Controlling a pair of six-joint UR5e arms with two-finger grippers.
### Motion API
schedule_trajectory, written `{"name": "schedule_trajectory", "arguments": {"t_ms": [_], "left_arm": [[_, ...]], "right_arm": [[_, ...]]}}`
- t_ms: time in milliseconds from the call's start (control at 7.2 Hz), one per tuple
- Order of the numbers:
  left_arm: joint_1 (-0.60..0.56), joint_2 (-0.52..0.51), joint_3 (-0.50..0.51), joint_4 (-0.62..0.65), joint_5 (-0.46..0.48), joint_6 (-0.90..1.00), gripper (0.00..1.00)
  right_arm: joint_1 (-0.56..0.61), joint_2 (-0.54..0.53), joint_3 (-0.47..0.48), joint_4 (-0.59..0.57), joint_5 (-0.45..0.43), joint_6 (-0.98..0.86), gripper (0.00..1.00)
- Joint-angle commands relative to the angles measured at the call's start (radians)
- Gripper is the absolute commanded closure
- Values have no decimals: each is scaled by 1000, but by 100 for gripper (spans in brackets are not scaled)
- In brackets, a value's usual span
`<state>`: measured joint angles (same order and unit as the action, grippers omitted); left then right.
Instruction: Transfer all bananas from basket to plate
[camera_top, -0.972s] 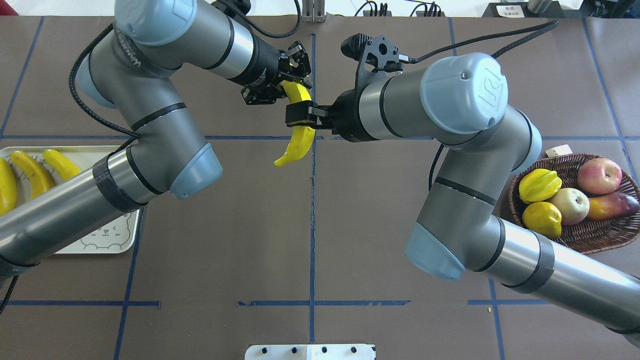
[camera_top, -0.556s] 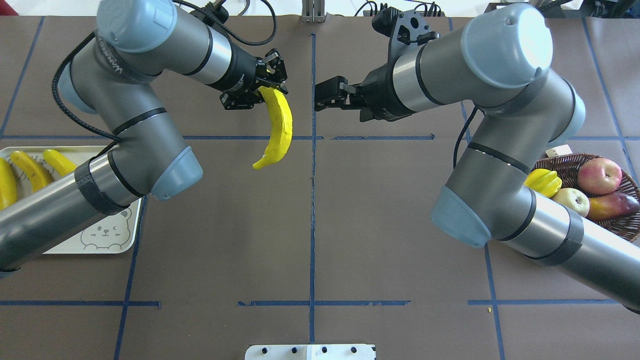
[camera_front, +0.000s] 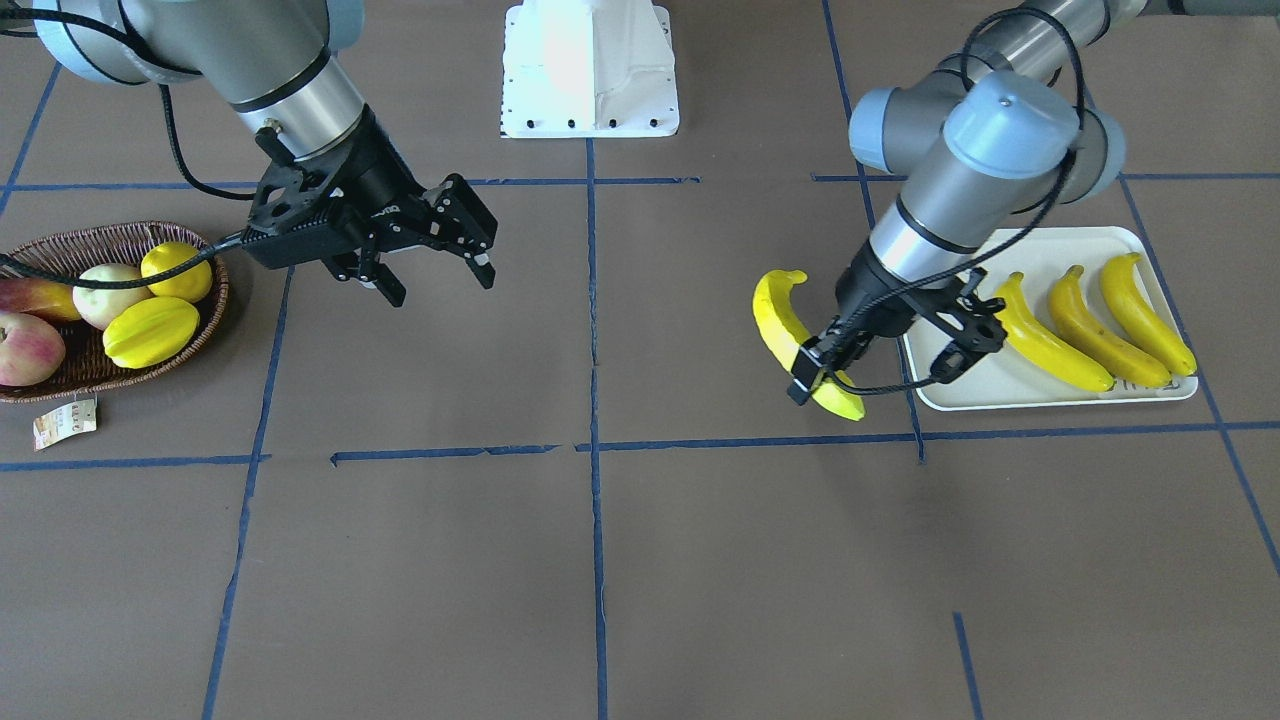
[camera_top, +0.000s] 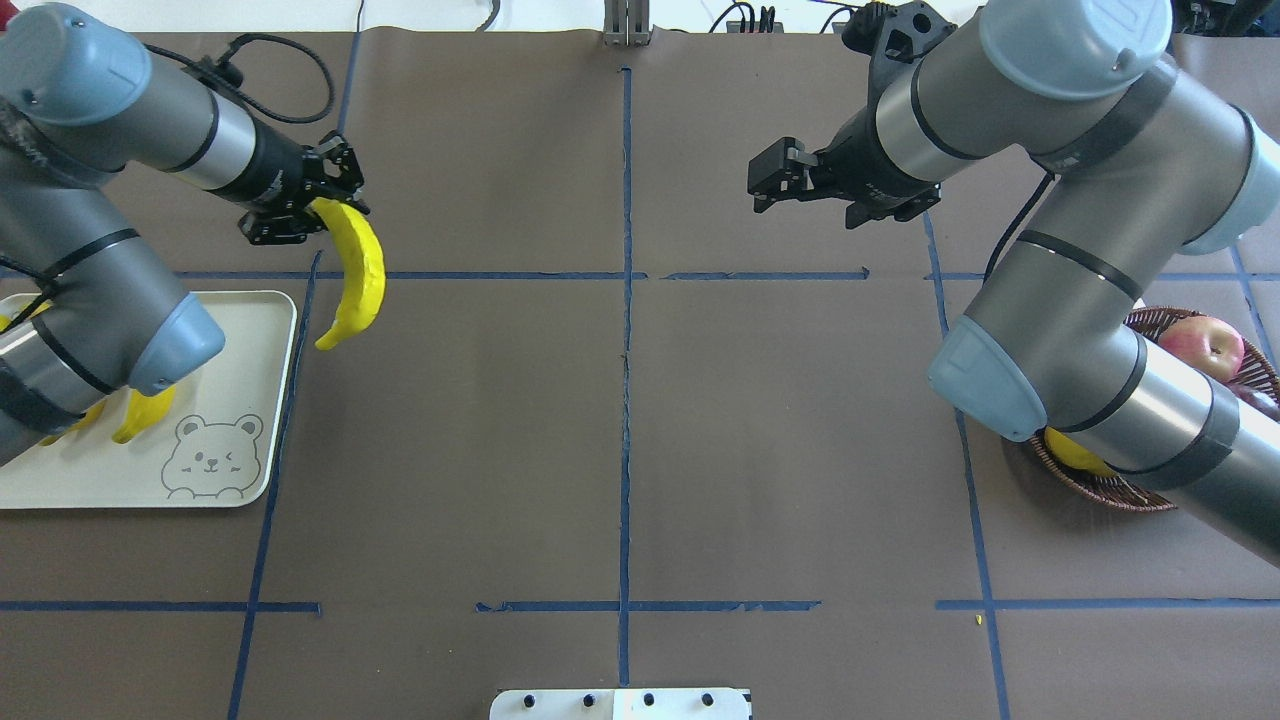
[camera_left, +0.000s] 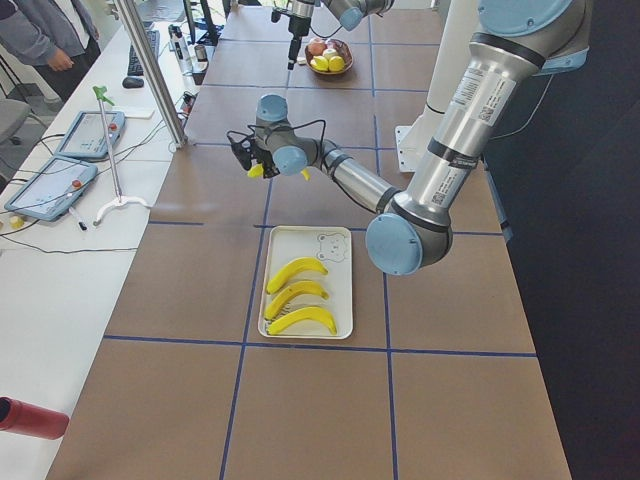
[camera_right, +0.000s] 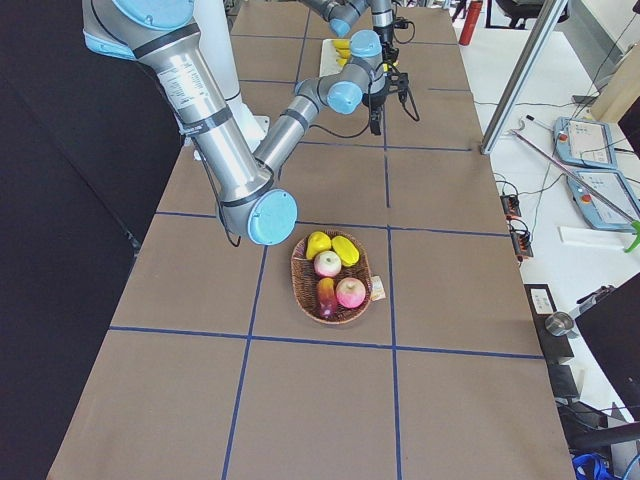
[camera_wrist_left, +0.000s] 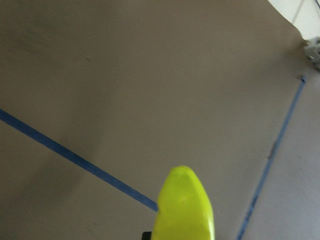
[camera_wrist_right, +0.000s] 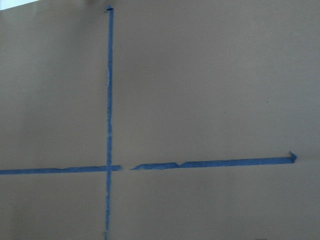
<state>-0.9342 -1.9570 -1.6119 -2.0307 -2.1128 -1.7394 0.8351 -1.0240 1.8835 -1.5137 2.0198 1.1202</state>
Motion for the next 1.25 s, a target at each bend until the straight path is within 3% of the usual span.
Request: {"name": "schedule_trajectory", "arguments": {"t_ms": [0,417,556,694,833,1111], "left_arm": [[-47,155,24,1,-7,1,100],[-46,228,58,-14,50,0,95],[-44,265,52,-35,54,1,68],[-41,282,50,-63,74,1,51],[-38,280,44,-63,95,3,1],[-46,285,9,-53,68,196,0]], "right_arm": [[45,-45,-7,-53,0,-141,1],[58,-50,-11,-53,0,-158,1],[58,-50,-11,-51,0,-158,1],[58,-50,-11,-51,0,-158,1],[58,-50,-12,-51,0,-160,1],[108,-65,-24,-101,13,-243,1]]}}
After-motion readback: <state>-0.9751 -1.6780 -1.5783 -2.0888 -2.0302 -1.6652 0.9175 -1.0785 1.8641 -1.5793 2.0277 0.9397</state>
